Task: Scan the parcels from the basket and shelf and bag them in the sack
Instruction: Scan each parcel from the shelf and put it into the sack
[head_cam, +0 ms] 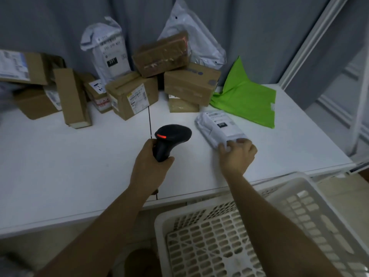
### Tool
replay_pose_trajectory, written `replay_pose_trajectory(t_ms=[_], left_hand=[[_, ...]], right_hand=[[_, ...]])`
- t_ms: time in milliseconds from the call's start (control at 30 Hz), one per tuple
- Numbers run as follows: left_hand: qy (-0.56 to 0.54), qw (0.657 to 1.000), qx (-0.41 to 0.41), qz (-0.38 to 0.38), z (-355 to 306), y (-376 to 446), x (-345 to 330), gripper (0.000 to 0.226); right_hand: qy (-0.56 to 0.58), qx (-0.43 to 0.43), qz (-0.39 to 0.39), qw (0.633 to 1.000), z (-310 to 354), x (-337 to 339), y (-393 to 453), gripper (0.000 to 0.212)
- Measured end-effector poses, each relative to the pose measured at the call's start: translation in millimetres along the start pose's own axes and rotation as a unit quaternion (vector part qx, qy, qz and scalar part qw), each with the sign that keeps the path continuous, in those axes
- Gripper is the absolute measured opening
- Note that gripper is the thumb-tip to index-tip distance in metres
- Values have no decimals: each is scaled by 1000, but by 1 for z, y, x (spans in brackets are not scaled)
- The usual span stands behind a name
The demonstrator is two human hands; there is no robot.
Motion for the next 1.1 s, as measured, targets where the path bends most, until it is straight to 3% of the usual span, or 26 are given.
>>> replay_pose_trajectory(t_ms=[67, 100, 200, 267, 333, 400, 467, 533, 600, 700, 800, 867, 1100], left_hand=[[-1, 1000, 17, -15, 3, -16, 22, 29], [1, 999, 23, -23, 4, -26, 35, 30], [7, 997, 48, -53, 8, -55, 71, 31], [3, 996, 65, -68, 12, -73, 91, 30], [-10, 993, 78, -85, 20, -87, 107, 27], [-16, 991, 81, -101, 27, -93, 118, 26], [-20, 990, 86, -112, 34, -93, 126, 25], [-28, 989, 90, -115, 37, -89, 131, 25], [-34, 989, 89, -112, 39, -86, 133, 26], [-40, 990, 91, -104, 40, -85, 135, 27], [-44, 989, 96, -107, 39, -86, 142, 29], [-60, 986, 103, -115, 37, -90, 147, 29], [-128, 971, 99, -173, 12, -118, 183, 26]], right_hand=[[12, 77, -54, 995, 19, 25, -27, 24], [20, 101, -45, 994, 27, 31, -43, 25], [63, 127, 99, 985, 55, 30, -102, 43], [96, 143, 178, 969, 76, 30, -135, 37], [143, 106, 216, 960, 90, 33, -145, 31], [184, 46, 195, 962, 96, 36, -137, 28], [168, -33, 215, 961, 96, 22, -126, 54], [90, -102, 292, 947, 90, -1, -122, 93], [63, -161, 369, 913, 85, -22, -123, 108], [109, -227, 427, 869, 82, -47, -128, 99], [175, -225, 472, 834, 93, -53, -137, 59], [211, -235, 495, 810, 100, -46, -148, 44], [356, -224, 490, 764, 170, 7, -188, 55]])
Point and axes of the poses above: each hand's wrist, its own y-axis towards the middle knuckle, its own x-axis out of the back of the hand, z = x × y, the point moved 8 cm from there along y, towards the middle knuckle, and after that the axes turned 3 degrees about -z, right-handed, at the moved point
